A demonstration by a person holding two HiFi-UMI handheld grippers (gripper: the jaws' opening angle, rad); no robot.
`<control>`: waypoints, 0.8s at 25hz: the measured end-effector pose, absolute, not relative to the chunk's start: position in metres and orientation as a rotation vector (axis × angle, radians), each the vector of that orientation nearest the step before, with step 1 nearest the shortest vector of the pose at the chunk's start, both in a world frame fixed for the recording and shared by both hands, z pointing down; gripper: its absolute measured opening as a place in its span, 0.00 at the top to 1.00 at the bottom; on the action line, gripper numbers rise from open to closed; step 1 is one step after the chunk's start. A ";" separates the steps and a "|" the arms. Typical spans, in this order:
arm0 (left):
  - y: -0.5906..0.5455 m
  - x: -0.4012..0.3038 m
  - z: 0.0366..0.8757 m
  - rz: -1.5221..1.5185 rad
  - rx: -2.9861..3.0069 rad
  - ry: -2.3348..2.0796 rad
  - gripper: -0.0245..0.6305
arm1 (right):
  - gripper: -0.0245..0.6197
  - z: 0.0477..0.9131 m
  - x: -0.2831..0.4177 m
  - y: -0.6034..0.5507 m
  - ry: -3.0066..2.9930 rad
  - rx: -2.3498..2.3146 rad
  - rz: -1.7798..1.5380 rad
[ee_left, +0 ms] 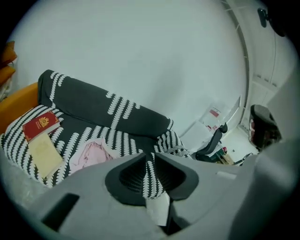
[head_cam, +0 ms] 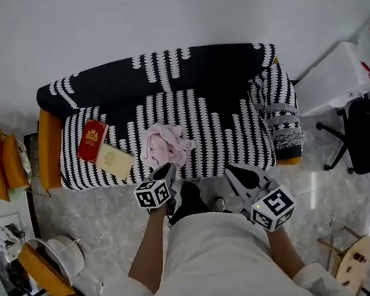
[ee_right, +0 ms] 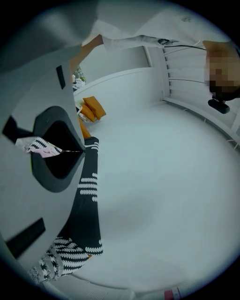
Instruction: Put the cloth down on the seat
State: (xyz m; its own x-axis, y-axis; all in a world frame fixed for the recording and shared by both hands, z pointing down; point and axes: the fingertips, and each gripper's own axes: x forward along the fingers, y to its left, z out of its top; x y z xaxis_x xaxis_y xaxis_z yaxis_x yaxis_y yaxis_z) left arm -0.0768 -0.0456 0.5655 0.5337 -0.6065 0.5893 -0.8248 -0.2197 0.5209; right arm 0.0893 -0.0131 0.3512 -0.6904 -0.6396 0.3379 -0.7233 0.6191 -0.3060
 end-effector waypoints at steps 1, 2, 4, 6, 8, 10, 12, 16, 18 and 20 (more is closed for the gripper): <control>-0.037 -0.070 0.560 0.323 1.942 -1.169 0.86 | 0.95 0.352 0.096 -0.005 -2.641 1.125 0.626; -0.029 -0.063 0.555 0.320 1.954 -1.171 0.87 | 0.95 0.352 0.103 0.002 -2.637 1.120 0.623; -0.011 -0.051 0.545 0.316 1.978 -1.180 0.89 | 0.95 0.353 0.114 0.018 -2.638 1.104 0.629; 0.007 -0.041 0.535 0.306 2.002 -1.191 0.91 | 0.95 0.358 0.123 0.035 -2.637 1.080 0.638; 0.027 -0.034 0.523 0.293 2.028 -1.201 0.93 | 0.95 0.363 0.128 0.051 -2.639 1.052 0.654; 0.048 -0.025 0.508 0.276 2.064 -1.203 0.94 | 0.95 0.368 0.132 0.067 -2.647 1.027 0.676; 0.067 -0.014 0.491 0.257 2.114 -1.199 0.94 | 0.95 0.374 0.136 0.080 -2.646 1.006 0.686; 0.097 -0.003 0.453 0.256 2.212 -1.217 0.94 | 0.95 0.382 0.132 0.097 -2.653 0.952 0.700; 0.110 0.000 0.434 0.241 2.246 -1.226 0.94 | 0.95 0.376 0.124 0.105 -2.685 0.912 0.699; 0.118 0.005 0.414 0.205 2.285 -1.221 0.94 | 0.95 0.366 0.116 0.110 -2.731 0.878 0.678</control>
